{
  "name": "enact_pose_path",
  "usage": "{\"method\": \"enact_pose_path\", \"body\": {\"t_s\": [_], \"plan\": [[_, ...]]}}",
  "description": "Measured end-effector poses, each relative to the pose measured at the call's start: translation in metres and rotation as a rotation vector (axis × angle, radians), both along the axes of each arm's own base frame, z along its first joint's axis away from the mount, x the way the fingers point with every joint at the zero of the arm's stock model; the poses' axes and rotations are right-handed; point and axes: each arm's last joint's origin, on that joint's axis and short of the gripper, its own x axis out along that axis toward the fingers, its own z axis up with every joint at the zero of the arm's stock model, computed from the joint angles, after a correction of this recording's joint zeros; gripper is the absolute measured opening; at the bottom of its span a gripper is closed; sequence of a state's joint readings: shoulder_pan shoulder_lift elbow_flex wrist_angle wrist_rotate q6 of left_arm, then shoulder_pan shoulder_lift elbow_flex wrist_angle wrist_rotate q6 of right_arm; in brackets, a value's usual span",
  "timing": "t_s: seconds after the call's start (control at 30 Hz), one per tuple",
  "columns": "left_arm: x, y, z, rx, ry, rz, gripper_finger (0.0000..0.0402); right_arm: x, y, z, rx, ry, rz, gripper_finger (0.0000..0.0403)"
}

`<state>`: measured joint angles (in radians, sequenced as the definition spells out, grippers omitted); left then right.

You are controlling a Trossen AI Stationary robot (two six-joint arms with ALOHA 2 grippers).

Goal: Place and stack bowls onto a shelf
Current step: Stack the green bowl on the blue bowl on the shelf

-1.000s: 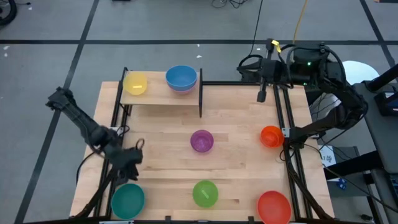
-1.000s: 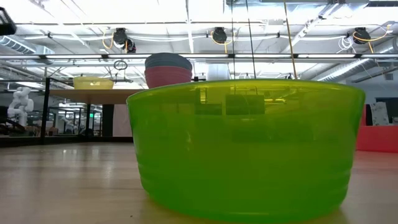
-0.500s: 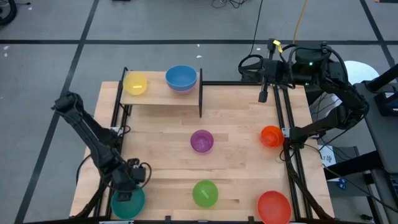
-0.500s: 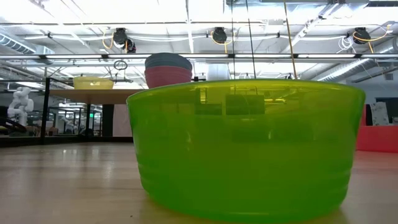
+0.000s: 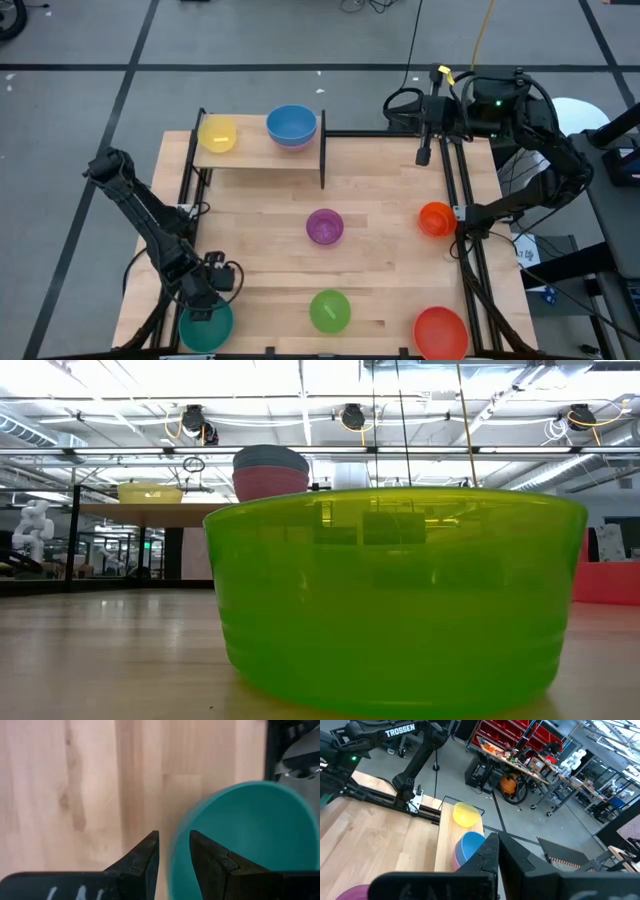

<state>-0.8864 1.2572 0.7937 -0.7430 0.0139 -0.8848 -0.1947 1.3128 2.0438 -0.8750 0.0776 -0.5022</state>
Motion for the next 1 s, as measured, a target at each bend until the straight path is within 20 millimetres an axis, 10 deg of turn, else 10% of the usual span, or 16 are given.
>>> {"method": "enact_pose_path", "body": {"t_s": [1.0], "plan": [[-0.002, -0.019, -0.034, 0.104, 0.139, 0.079, 0.0111, 0.000, 0.000, 0.000, -0.019, 0.003, 0.005, 0.0000]]}}
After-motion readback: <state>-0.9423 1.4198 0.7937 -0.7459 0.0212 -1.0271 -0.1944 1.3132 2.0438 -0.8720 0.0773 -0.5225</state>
